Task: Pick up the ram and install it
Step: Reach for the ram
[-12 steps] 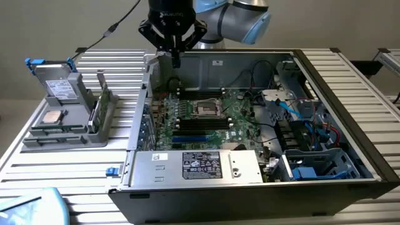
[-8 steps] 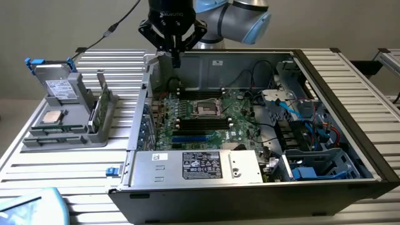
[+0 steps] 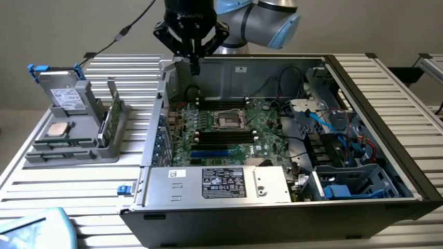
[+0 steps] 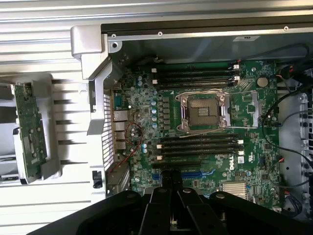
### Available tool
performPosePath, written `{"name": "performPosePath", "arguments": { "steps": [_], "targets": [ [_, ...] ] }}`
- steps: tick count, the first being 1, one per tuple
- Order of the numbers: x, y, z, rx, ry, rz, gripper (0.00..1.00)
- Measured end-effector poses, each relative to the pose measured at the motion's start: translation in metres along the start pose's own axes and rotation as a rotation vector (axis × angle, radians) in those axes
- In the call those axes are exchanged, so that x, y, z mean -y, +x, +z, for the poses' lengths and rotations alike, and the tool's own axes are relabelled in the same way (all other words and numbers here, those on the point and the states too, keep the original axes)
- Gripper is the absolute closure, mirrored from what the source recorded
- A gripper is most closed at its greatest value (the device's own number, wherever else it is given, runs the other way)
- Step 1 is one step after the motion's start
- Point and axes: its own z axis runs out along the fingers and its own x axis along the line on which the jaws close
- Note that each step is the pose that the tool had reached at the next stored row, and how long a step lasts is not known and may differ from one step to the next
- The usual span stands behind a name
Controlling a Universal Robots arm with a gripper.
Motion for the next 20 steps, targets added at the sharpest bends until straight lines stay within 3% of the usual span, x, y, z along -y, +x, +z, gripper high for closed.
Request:
{"name": "performPosePath", "arguments": {
  "steps": [3, 6, 10, 13, 16, 20],
  "targets": [
    [0.0001, 0.002, -0.0001, -0.0022, 0.0002, 0.0, 0.9],
    [0.0001, 0.013, -0.0001, -0.0115, -0.0003, 0.001, 0.9],
    [-0.0002, 0.028, 0.0004, -0.0326, 0.0009, 0.002, 0.9],
    [0.0001, 0.041, 0.0012, -0.0419, 0.0016, 0.002, 0.9],
    [0.0006, 0.055, 0.0026, -0.047, 0.0019, 0.002, 0.9],
    [0.0016, 0.073, 0.006, -0.0488, 0.002, 0.002, 0.9]
  ]
}}
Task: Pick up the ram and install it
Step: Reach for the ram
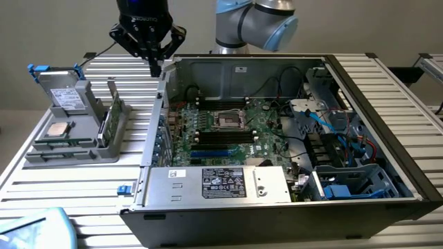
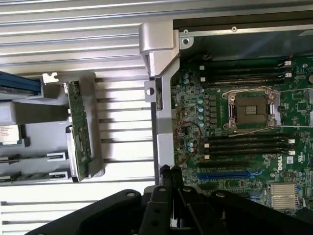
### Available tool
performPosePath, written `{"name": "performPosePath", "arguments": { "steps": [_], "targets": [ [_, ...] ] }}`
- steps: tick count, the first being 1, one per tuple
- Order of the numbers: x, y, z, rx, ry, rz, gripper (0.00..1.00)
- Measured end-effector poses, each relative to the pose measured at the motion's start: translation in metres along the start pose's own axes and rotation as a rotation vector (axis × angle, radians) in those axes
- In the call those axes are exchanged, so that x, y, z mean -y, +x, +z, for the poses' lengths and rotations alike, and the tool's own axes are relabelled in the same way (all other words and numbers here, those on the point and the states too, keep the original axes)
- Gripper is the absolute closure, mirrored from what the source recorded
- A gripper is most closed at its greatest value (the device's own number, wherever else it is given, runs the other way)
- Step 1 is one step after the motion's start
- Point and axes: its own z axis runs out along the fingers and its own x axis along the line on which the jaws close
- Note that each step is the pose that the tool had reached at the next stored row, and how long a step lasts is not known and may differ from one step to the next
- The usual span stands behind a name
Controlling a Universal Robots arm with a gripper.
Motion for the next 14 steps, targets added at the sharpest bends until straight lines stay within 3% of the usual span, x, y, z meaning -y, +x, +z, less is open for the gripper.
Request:
{"name": "performPosePath", "arguments": {
  "steps": [14],
  "targets": [
    [0.0041, 0.063, 0.0175, -0.0029, 0.0003, 0.0, 0.9]
  ]
}}
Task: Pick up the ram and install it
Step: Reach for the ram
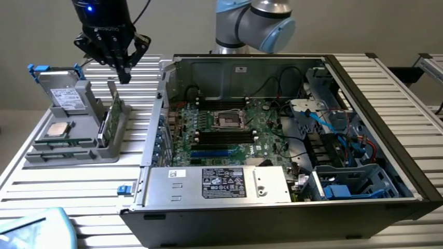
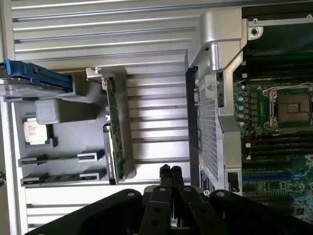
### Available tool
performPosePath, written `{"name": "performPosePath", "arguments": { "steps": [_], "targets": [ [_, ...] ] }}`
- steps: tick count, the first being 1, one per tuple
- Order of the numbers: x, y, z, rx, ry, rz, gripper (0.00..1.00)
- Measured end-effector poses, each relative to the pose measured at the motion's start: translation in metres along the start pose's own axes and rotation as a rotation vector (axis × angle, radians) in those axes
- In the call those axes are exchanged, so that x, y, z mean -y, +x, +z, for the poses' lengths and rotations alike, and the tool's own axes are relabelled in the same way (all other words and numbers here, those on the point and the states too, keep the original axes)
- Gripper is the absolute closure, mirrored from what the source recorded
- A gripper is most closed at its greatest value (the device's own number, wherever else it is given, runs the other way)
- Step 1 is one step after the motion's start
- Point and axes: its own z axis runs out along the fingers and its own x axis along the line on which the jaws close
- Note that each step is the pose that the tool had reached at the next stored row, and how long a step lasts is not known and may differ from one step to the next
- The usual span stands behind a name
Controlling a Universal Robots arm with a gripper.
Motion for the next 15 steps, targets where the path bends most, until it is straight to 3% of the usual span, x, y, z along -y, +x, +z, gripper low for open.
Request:
{"name": "performPosePath", "arguments": {
  "steps": [15],
  "targets": [
    [0.0056, 0.068, 0.0186, -0.0001, -0.0001, 0.0, 0.9]
  ]
}}
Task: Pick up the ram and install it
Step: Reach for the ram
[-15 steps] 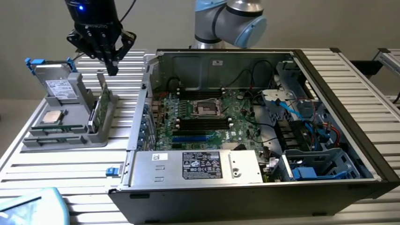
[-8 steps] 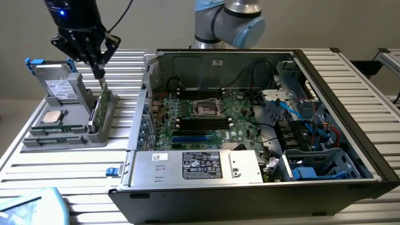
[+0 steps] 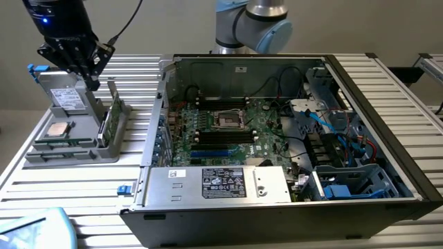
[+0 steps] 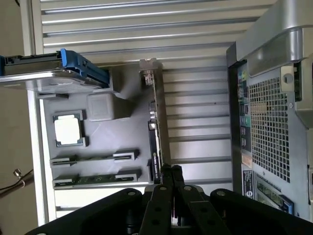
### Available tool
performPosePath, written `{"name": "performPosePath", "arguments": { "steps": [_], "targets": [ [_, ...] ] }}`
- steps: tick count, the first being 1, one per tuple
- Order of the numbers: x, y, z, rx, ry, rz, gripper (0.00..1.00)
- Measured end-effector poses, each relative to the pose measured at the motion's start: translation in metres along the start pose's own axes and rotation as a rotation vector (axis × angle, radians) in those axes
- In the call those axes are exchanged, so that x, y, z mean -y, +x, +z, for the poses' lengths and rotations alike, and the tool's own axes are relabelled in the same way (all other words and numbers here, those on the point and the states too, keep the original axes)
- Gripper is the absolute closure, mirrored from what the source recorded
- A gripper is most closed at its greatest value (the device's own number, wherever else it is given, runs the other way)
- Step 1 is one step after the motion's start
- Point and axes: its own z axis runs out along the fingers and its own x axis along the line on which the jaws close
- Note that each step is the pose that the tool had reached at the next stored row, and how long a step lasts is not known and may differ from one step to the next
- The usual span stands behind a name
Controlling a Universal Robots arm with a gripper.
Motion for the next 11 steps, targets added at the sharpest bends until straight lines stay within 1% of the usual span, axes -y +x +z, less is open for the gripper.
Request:
{"name": "performPosePath", "arguments": {
  "steps": [11],
  "targets": [
    [0.0041, 0.05, 0.012, 0.0001, -0.0001, 0.0, 0.9]
  ]
}}
